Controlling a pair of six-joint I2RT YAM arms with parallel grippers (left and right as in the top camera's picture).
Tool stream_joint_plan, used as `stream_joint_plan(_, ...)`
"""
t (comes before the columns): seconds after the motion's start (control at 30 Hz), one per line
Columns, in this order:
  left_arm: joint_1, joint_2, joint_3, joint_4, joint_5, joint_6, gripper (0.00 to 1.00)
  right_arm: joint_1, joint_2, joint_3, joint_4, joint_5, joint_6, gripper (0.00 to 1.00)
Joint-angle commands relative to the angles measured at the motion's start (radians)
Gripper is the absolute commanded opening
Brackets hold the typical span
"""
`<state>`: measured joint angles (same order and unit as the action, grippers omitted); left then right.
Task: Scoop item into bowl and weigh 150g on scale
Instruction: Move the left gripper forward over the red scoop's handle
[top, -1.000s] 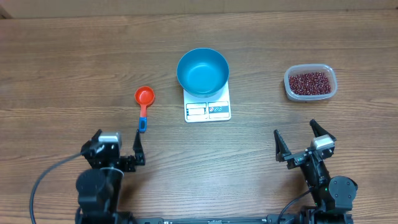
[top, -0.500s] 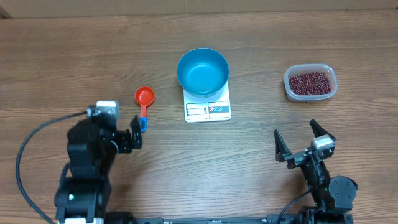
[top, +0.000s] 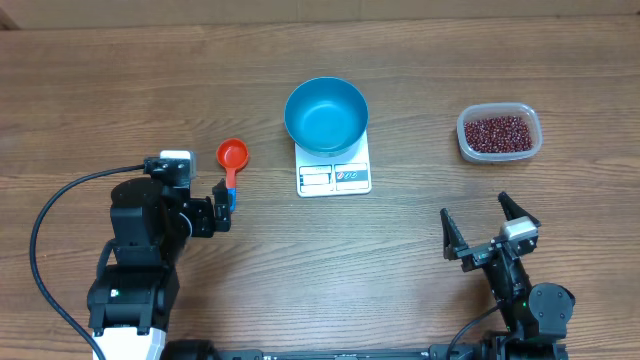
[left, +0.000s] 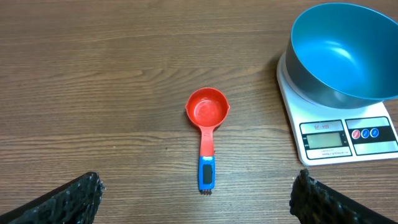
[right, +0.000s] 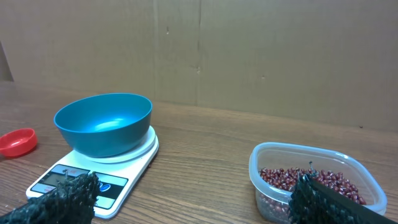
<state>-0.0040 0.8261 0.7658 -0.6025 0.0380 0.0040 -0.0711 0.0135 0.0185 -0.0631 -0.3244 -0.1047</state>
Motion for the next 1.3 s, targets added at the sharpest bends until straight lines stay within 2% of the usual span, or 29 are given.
stream_joint_plan(0.0,0.005,-0.002,0.028,0.002,0.019,0.019,1.00,0.006,-0.011,-0.011,0.005,0.009,0.003,1.00)
stream_joint_plan(1.27,0.005,-0.001,0.028,0.000,0.029,0.019,1.00,0.006,-0.011,-0.011,0.005,0.009,0.002,1.00)
